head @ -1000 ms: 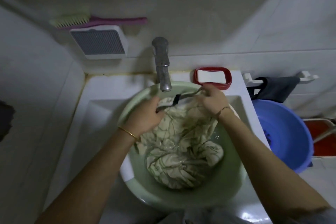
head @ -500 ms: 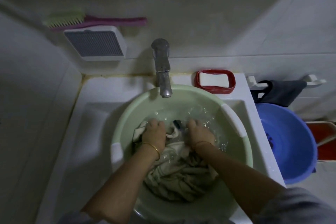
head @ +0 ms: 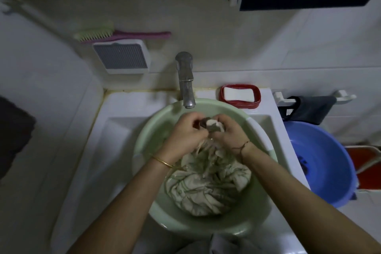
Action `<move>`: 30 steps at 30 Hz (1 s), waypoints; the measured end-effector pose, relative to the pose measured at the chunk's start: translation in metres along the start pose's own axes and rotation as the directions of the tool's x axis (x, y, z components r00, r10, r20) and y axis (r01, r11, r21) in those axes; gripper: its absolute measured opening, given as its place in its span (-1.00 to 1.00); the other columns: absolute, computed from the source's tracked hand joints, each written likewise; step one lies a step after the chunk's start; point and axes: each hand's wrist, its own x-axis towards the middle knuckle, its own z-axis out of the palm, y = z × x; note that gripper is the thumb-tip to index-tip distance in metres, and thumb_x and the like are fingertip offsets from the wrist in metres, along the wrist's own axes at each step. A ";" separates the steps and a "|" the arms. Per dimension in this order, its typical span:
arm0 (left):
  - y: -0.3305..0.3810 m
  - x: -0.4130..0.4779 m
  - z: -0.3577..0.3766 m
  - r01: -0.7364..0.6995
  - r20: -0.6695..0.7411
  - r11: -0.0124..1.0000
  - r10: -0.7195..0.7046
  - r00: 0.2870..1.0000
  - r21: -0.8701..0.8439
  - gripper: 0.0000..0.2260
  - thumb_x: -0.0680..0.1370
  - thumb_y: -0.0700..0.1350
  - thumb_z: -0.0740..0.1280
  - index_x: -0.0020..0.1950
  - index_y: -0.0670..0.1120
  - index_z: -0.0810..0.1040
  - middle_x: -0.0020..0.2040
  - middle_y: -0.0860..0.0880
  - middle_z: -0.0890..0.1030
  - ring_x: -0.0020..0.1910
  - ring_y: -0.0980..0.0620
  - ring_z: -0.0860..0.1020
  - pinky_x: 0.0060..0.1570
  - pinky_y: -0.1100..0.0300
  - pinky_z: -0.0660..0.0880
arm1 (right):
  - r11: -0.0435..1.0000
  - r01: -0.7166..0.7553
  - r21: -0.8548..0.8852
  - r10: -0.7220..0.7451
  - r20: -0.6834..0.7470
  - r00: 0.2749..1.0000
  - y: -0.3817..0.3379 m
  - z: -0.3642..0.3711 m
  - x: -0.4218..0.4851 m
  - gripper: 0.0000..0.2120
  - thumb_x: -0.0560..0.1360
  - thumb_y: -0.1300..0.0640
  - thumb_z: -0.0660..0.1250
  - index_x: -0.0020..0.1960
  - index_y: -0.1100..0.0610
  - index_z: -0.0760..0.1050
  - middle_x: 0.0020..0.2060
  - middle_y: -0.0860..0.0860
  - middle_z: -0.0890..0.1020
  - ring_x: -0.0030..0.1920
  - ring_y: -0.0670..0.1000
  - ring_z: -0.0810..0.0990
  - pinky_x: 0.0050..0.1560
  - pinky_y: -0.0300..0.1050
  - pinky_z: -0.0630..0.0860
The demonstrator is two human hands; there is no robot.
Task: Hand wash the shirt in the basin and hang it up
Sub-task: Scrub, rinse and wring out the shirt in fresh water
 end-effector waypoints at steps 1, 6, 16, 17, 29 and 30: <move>0.004 -0.003 -0.002 0.061 -0.052 0.970 -0.075 0.996 -0.234 -0.83 0.39 -0.26 0.31 -0.09 -0.03 0.47 -0.12 -0.05 0.52 -0.15 0.08 0.50 -0.13 0.22 0.44 | 0.996 -0.014 0.092 0.017 -0.031 0.999 -0.011 -0.003 -0.001 -0.72 0.38 0.20 0.48 0.04 0.22 0.49 -0.13 0.08 0.61 -0.09 0.05 0.57 0.06 0.01 0.52; -0.036 -0.018 -0.010 0.304 0.109 0.933 -0.288 0.952 -0.193 -0.35 0.27 -0.25 0.26 0.39 -0.19 0.33 0.24 -0.15 0.45 0.09 -0.02 0.44 -0.16 0.28 0.40 | 0.762 -0.147 0.631 0.205 -0.021 0.978 -0.068 -0.012 -0.005 -0.96 0.49 0.25 0.34 -0.06 0.21 0.52 -0.25 0.13 0.61 -0.23 0.10 0.61 -0.03 0.05 0.58; -0.032 -0.037 0.035 0.031 0.027 0.995 -0.034 0.999 0.090 -0.38 0.22 -0.19 0.60 0.15 0.00 0.36 0.03 0.26 0.45 -0.06 0.52 0.43 -0.05 0.57 0.34 | 0.317 -0.331 0.889 0.210 0.275 0.938 -0.157 -0.021 -0.026 -0.61 0.58 0.07 0.18 -0.30 0.27 0.54 -0.36 0.12 0.62 -0.31 0.08 0.60 -0.16 -0.03 0.51; -0.022 -0.036 0.034 0.029 -0.021 0.998 -0.027 0.999 0.059 -0.48 0.34 -0.31 0.52 0.19 -0.07 0.38 0.05 0.21 0.46 -0.07 0.49 0.41 -0.05 0.59 0.34 | 0.297 -0.317 0.901 0.186 0.271 0.944 -0.161 -0.024 -0.027 -0.64 0.58 0.06 0.17 -0.24 0.26 0.54 -0.28 0.09 0.66 -0.23 0.08 0.64 -0.14 -0.03 0.55; -0.033 -0.010 -0.012 0.021 -0.031 0.859 -0.006 1.000 0.512 -0.61 0.36 -0.08 0.38 0.14 0.00 0.36 0.03 -0.06 0.60 -0.01 -0.08 0.57 0.01 0.13 0.51 | 0.845 -0.149 0.514 0.319 -0.261 0.911 -0.044 -0.037 -0.016 -0.94 0.48 0.24 0.34 -0.05 0.17 0.54 -0.24 0.12 0.63 -0.21 0.10 0.62 -0.02 0.02 0.57; -0.036 -0.010 -0.009 -0.029 0.036 0.830 0.011 0.999 0.556 -0.55 0.38 -0.13 0.39 0.22 -0.03 0.35 0.11 -0.08 0.56 0.06 -0.08 0.55 0.06 0.19 0.47 | 0.918 -0.158 0.363 0.284 -0.324 0.903 -0.031 -0.031 -0.014 -0.88 0.47 0.25 0.36 0.01 0.18 0.54 -0.17 0.13 0.63 -0.12 0.12 0.61 0.05 0.03 0.56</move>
